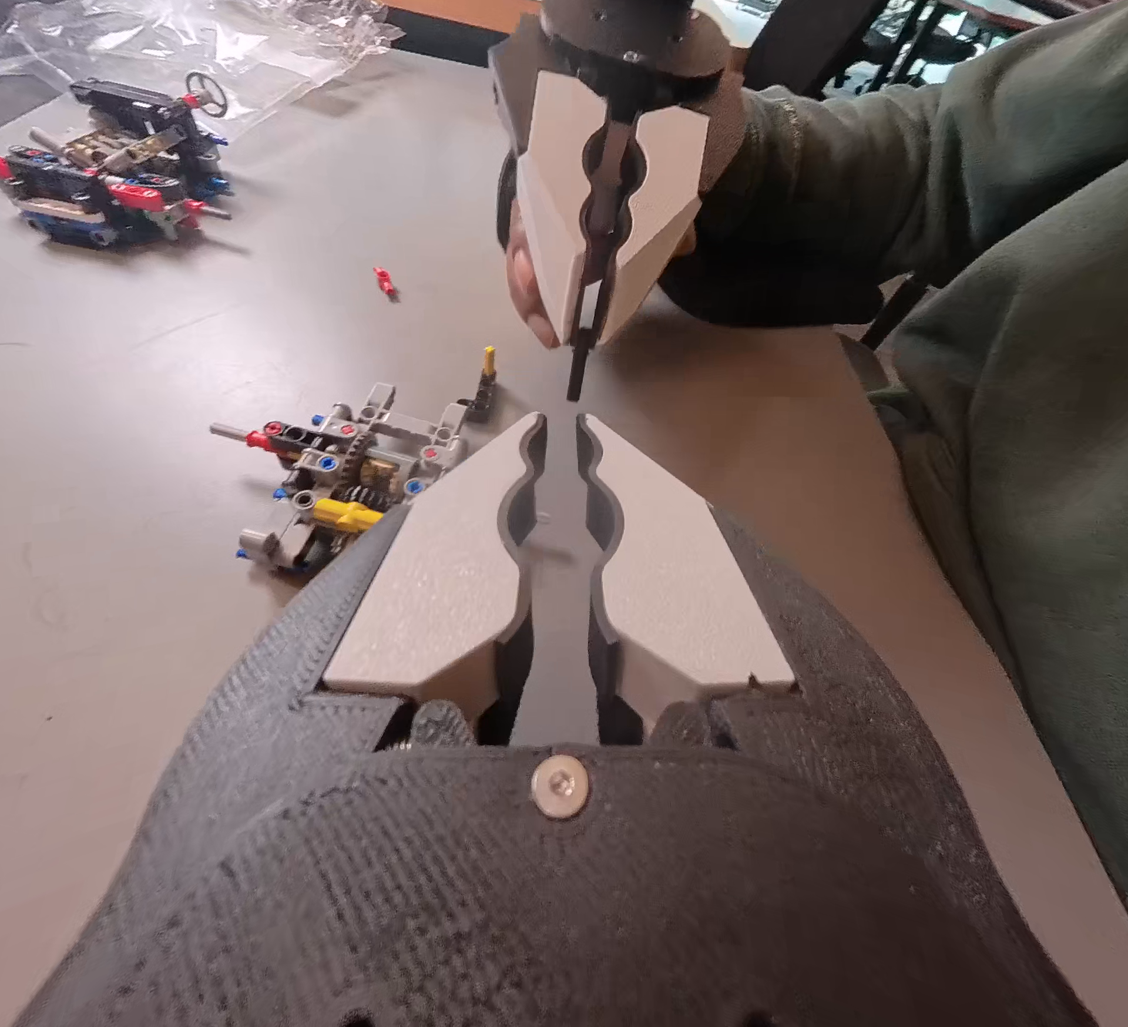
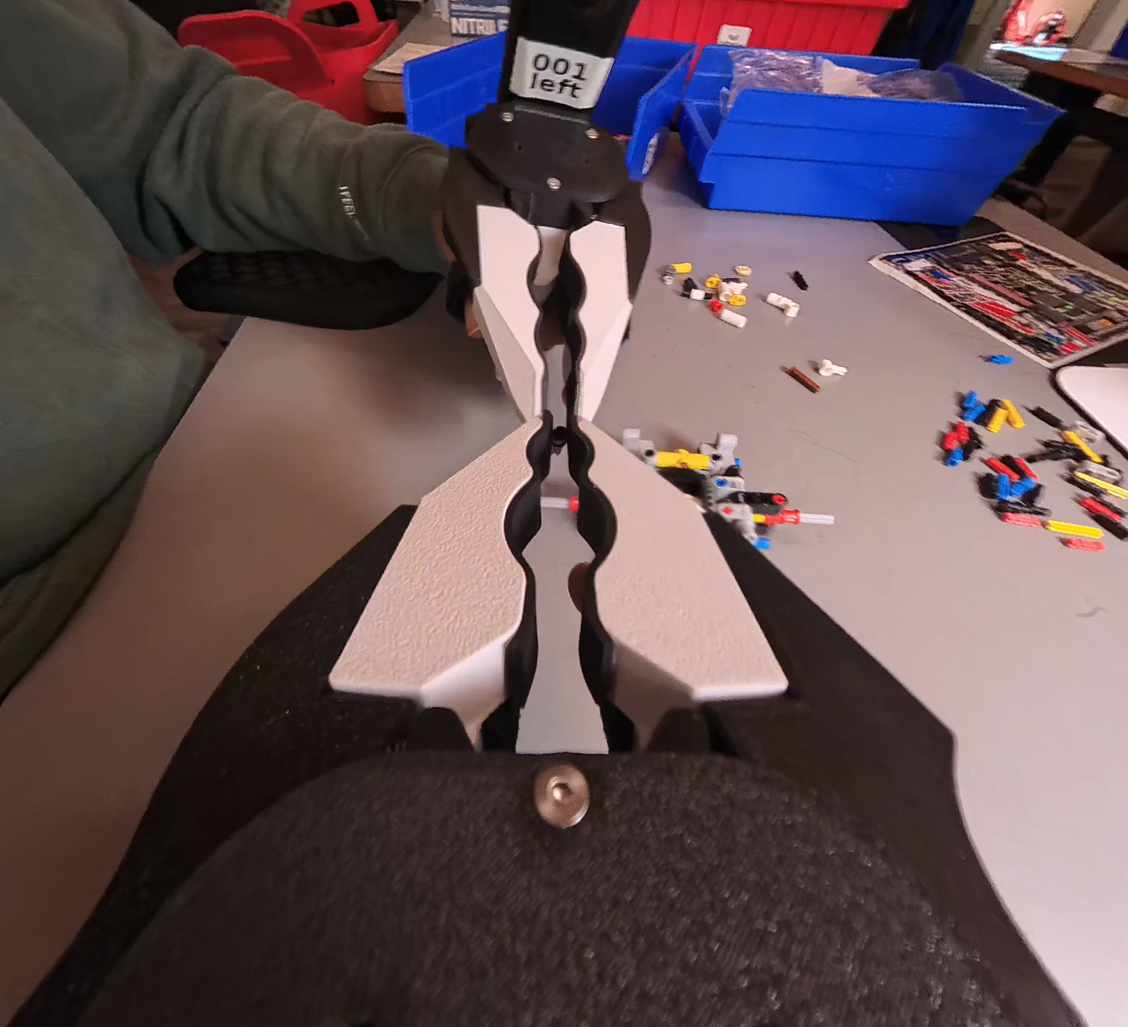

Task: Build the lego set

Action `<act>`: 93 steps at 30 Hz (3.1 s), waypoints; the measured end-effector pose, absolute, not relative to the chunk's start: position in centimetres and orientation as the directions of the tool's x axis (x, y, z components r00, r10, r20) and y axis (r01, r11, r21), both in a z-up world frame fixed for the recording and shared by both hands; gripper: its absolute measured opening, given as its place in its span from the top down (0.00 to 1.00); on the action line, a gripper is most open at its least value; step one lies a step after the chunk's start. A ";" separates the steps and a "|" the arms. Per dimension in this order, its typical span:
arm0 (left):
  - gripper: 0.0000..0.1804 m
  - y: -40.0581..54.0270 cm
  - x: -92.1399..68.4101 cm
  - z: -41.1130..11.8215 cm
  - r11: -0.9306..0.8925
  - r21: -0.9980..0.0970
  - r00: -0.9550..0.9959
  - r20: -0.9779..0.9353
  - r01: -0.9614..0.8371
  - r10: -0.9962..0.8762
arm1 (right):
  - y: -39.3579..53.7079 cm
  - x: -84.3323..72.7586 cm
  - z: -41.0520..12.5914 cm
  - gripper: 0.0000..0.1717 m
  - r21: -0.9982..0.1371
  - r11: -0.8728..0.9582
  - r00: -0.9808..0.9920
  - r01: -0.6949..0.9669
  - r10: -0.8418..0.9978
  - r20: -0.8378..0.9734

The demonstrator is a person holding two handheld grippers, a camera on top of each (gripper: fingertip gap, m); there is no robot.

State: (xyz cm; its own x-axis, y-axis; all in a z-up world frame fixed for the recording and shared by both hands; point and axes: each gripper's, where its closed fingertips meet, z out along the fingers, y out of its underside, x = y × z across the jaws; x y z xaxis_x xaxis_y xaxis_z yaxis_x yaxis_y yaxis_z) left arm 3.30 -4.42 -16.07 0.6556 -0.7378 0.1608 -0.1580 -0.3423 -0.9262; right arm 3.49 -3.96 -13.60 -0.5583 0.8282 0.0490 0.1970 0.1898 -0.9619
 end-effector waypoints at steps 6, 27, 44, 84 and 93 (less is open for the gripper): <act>0.92 -2.9 1.0 -17.6 -0.338 -0.904 0.764 0.022 -0.260 -0.645 | 2.2 3.2 -13.8 0.98 -0.934 0.234 -0.350 0.271 0.928 0.131; 0.91 -3.0 1.9 -19.3 -0.344 -0.866 0.742 -0.045 -0.362 -0.669 | 5.9 7.2 -19.3 0.98 -0.772 0.322 -0.397 0.548 0.912 0.099; 0.90 -3.4 1.9 -19.0 -0.334 -0.856 0.728 -0.069 -0.395 -0.682 | -1.1 4.8 -20.3 0.98 -0.764 0.434 -0.595 0.477 0.800 0.082; 0.94 -2.1 7.3 -21.8 -0.335 -0.687 0.670 -0.296 -0.645 -0.681 | 2.2 7.2 -20.4 0.98 -0.728 0.388 -0.516 0.565 0.855 0.055; 0.96 -4.7 7.9 -21.8 -0.292 -0.666 0.540 -0.199 -0.686 -0.818 | 1.7 7.1 -20.9 0.97 -0.720 0.395 -0.535 0.571 0.844 0.040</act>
State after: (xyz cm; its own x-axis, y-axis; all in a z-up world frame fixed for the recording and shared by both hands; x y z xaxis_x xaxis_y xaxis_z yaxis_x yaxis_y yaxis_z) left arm 7.87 -4.71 -21.85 0.5402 -0.8178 -0.1987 -0.6864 -0.2915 -0.6662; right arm 7.13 1.68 -20.91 -0.5349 0.8440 0.0395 0.5706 0.3954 -0.7198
